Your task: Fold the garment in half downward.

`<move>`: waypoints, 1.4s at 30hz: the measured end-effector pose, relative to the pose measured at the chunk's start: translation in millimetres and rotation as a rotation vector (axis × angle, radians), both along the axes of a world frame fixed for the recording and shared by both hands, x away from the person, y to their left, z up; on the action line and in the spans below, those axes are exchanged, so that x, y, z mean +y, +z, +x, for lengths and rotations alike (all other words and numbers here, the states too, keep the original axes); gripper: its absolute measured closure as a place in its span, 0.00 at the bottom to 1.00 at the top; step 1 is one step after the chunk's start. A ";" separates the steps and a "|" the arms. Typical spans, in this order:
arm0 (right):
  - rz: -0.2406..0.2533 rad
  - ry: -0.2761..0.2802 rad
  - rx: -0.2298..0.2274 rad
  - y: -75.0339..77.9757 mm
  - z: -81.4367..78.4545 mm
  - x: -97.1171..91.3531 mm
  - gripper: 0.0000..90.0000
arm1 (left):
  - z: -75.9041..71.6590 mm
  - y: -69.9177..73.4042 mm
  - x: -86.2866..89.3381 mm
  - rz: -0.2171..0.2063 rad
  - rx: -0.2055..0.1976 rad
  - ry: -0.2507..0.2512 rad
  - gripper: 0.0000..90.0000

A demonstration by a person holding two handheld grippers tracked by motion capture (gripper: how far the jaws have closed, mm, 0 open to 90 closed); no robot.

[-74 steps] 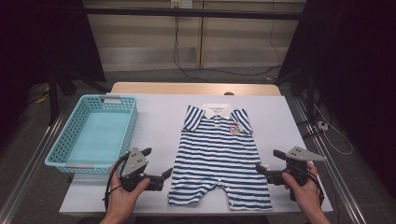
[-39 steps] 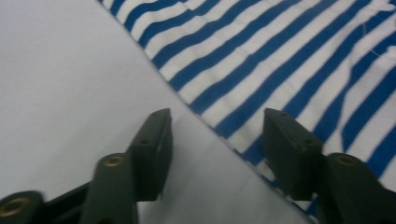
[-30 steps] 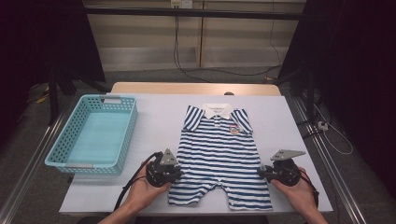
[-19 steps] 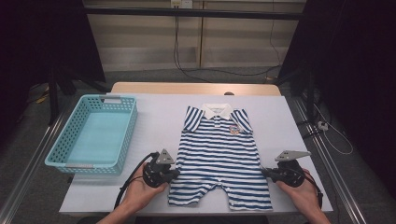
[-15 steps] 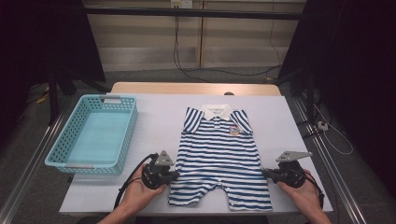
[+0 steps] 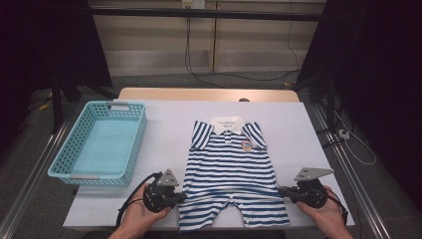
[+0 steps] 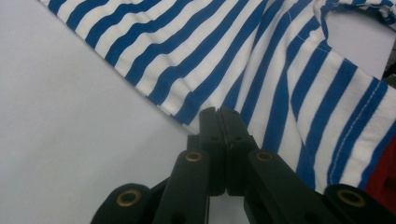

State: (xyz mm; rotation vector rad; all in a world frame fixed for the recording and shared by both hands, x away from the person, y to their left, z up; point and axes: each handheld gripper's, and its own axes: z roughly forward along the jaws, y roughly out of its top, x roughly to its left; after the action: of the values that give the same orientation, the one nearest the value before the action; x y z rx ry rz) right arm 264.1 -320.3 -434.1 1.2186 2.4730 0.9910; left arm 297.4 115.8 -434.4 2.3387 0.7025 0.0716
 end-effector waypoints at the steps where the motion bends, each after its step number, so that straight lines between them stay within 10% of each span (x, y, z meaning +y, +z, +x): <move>1: -0.003 0.010 -0.006 0.3 -2.3 1.7 0.99 | -1.3 -0.1 2.1 0.001 0.006 0.004 0.99; 20: -0.001 0.041 -0.014 3.1 -18.4 6.3 0.88 | -13.4 3.7 14.8 -0.068 0.022 0.009 0.97; 32: 0.090 -0.067 -0.108 1.2 -9.5 3.2 0.33 | 3.0 14.0 24.1 -0.163 -0.091 0.117 0.55; 42: 0.130 -0.163 -0.179 6.6 11.4 1.0 0.13 | 24.2 13.2 18.9 -0.206 -0.129 0.177 0.24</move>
State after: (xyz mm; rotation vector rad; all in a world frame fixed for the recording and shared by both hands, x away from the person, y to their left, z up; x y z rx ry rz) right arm 275.5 -319.4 -427.6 1.2847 2.1660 1.1753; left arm 321.6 134.8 -421.2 2.0530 0.8108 0.2171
